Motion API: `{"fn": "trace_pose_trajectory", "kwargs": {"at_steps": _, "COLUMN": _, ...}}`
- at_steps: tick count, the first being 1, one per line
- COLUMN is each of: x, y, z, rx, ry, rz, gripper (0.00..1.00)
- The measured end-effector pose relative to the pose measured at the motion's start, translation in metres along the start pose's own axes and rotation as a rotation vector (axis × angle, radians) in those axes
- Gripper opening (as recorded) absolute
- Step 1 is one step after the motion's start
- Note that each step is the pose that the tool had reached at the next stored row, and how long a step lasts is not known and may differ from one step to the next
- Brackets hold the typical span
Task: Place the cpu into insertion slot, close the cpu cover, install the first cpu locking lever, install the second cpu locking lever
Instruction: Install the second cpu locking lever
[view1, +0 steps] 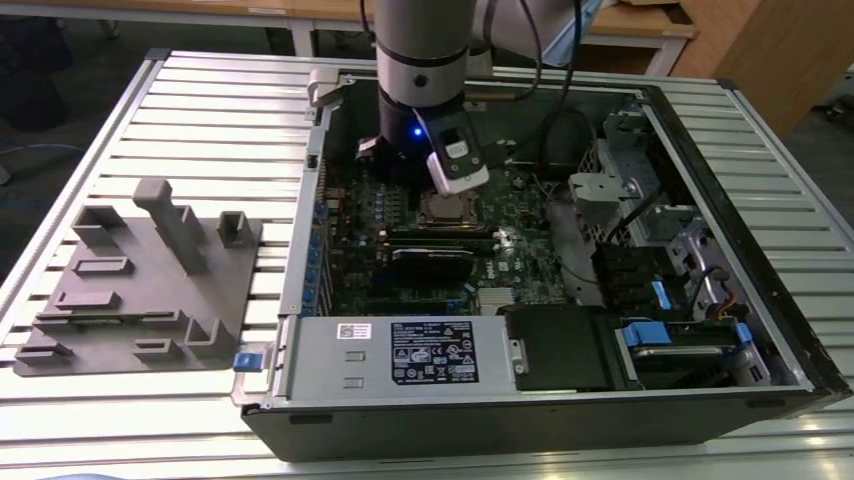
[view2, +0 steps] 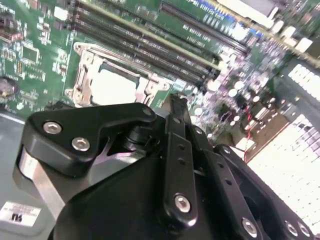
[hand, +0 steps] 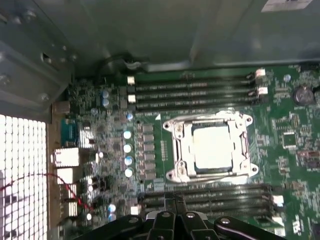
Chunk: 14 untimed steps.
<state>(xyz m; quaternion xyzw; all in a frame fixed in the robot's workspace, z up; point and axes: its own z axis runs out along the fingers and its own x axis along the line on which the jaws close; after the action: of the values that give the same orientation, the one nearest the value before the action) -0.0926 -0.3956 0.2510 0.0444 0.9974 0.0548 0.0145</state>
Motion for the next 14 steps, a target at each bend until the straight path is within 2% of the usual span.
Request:
{"fn": "trace_pose_trajectory", "kwargs": {"at_steps": 1, "x": 0.0, "y": 0.0, "z": 0.0, "rx": 0.0072, "ry": -0.0007, "rz": 0.0, "gripper": 0.11}}
{"fn": "trace_pose_trajectory", "kwargs": {"at_steps": 7, "x": -0.0023, "y": 0.0004, "z": 0.0001, "rx": 0.0082, "ry": -0.0007, "rz": 0.0, "gripper": 0.11}}
{"fn": "trace_pose_trajectory", "kwargs": {"at_steps": 10, "x": -0.0074, "y": 0.0013, "z": 0.0005, "rx": 0.008, "ry": -0.0008, "rz": 0.0, "gripper": 0.11}}
{"fn": "trace_pose_trajectory", "kwargs": {"at_steps": 14, "x": -0.0178, "y": 0.0032, "z": 0.0013, "rx": 0.0081, "ry": -0.0008, "rz": 0.0, "gripper": 0.11}}
